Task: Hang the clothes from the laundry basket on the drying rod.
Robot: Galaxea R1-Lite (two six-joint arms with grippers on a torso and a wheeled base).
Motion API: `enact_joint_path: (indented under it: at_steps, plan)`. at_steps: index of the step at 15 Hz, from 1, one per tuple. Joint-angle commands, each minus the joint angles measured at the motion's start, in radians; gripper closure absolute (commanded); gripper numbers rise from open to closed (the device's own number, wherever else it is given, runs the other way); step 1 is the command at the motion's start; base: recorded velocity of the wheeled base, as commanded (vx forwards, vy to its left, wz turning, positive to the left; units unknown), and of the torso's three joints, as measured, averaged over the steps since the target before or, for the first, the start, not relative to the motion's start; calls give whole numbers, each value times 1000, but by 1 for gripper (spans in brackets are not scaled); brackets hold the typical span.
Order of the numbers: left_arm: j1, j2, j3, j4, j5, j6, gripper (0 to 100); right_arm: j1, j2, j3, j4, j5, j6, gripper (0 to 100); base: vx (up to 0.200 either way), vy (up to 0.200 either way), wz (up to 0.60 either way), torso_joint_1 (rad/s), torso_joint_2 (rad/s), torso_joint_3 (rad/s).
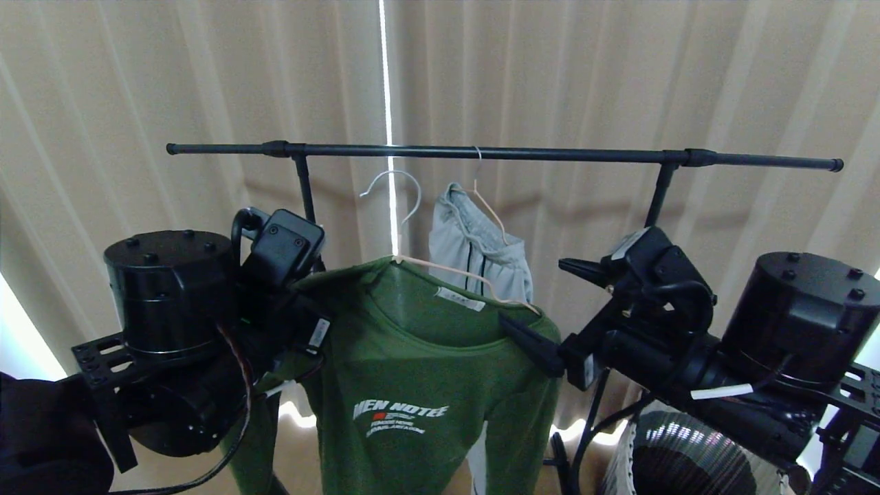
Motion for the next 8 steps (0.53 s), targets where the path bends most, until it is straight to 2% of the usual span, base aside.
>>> enact_joint_path:
  at_steps: [1,4,6,8]
  plan:
    - [-28,1,-2,0,-1,1,100,-1,75,-62,1,-2,-31,0,0,0,0,0,0,0]
    - [-42,1,-1,-2,-4,-1,100,-27,112,-103,4,-8,-47,0,0,0,0,0,0,0]
    - [-56,2,2,-8,-7,-50,100,-44,120,-106,3,-8,-69,0,0,0,0,0,0,0]
    - [-76,2,4,-8,-10,-62,100,-50,120,-108,3,-8,-86,0,0,0,0,0,0,0]
